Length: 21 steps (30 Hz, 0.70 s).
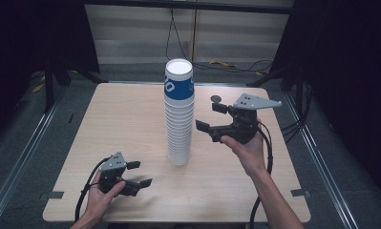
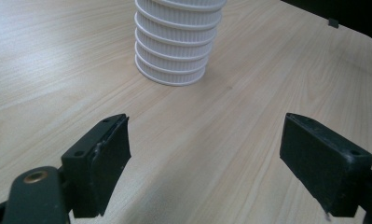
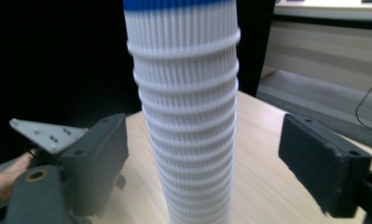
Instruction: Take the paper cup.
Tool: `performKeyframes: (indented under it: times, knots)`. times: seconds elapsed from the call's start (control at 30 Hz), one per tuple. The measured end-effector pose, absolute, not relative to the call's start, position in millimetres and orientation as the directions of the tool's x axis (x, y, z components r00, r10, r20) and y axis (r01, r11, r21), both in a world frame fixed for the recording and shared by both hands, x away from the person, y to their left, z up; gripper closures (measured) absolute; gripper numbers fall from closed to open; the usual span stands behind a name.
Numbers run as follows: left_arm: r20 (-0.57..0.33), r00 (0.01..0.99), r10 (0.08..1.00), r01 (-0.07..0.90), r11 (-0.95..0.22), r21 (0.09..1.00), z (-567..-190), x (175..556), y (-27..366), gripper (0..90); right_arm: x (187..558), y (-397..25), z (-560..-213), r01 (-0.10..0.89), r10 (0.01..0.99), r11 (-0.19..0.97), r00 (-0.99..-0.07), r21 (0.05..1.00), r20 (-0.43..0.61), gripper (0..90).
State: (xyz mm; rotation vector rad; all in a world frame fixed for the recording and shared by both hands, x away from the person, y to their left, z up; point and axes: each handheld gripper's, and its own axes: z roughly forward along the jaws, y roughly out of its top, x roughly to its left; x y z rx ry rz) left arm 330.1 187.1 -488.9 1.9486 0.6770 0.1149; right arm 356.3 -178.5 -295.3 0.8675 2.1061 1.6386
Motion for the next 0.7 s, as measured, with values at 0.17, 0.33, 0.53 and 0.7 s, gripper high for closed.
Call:
performKeyframes:
  times: [0.17, 0.33, 0.53, 0.7]
  knots:
    - [-0.202, 0.836, 0.509, 0.402, -0.320, 0.858, -489, 331, 187, 15.9, 361, -175, -275, 0.233, 0.637, 0.162, -0.767, 0.959, 0.079, 15.2]
    - [-0.206, 0.832, 0.515, 0.407, -0.315, 0.857, -489, 331, 187, 15.9, 366, -164, -262, 0.210, 0.619, 0.185, -0.784, 0.960, 0.052, 14.4]
    - [-0.200, 0.836, 0.511, 0.402, -0.322, 0.857, -489, 330, 187, 15.9, 373, -155, -249, 0.199, 0.608, 0.201, -0.793, 0.959, 0.037, 16.2]
    - [-0.200, 0.835, 0.513, 0.403, -0.321, 0.857, -489, 330, 188, 15.9, 382, -146, -237, 0.199, 0.588, 0.212, -0.808, 0.957, 0.037, 15.5]
